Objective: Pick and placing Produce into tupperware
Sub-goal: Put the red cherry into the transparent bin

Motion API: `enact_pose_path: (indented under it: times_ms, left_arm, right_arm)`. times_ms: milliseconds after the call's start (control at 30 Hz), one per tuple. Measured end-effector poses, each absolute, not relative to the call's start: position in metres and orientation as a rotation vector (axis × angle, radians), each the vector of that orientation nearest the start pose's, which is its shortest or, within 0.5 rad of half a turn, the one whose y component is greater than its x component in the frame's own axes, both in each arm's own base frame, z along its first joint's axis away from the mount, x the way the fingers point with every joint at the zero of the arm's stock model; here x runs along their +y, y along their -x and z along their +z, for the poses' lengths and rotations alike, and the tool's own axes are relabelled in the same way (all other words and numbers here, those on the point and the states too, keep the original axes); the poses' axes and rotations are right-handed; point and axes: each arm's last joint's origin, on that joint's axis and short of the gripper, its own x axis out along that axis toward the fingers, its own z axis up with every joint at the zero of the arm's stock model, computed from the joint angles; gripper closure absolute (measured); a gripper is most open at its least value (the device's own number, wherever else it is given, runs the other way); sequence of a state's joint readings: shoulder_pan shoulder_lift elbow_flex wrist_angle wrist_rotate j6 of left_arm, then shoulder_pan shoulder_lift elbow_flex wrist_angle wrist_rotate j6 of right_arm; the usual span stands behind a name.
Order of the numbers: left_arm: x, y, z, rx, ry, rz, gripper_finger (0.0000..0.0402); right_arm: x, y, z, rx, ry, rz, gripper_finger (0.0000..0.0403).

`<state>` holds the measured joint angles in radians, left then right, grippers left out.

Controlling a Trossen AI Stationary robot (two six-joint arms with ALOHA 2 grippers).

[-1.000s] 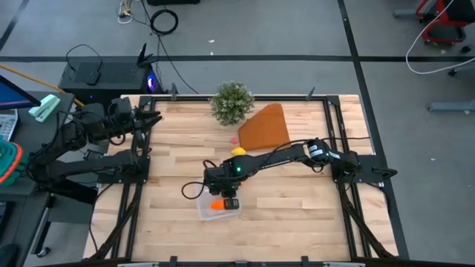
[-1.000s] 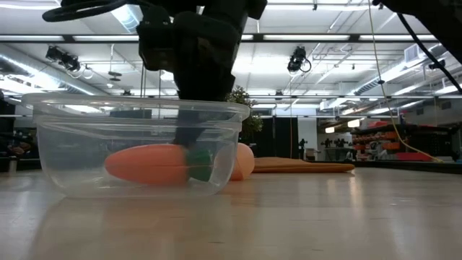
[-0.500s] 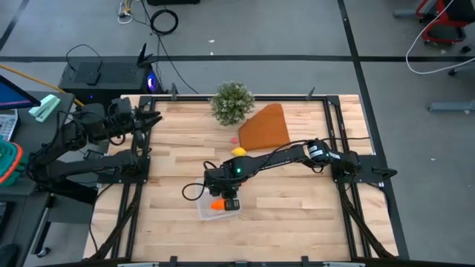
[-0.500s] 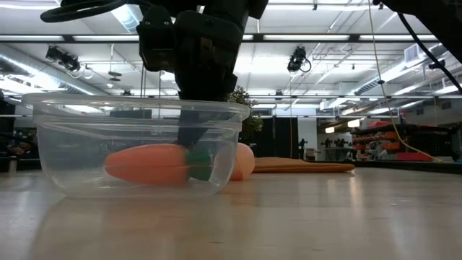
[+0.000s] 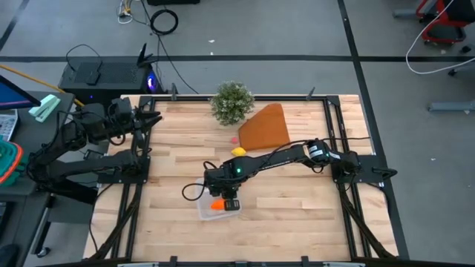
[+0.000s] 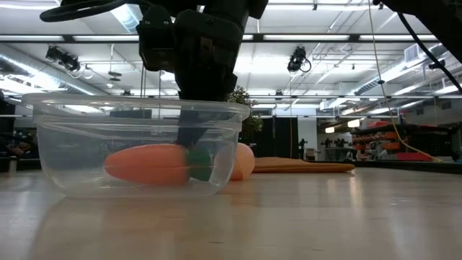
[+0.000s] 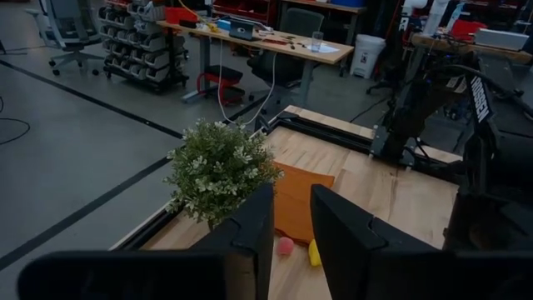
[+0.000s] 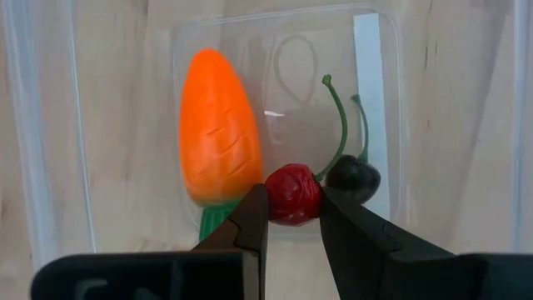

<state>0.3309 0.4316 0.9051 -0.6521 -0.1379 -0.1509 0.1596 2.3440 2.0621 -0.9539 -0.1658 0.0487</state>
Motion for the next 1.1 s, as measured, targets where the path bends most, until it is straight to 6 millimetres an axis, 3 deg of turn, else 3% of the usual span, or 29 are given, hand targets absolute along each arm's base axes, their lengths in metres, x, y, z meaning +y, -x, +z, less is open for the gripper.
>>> enact_pose_path:
  times_ms: [1100]
  left_arm:
    - [0.025,-0.061,0.362,0.147,0.164,0.480,0.0307]
  right_arm:
    - [0.076,-0.482,0.180,1.252,-0.076,0.251,0.0334]
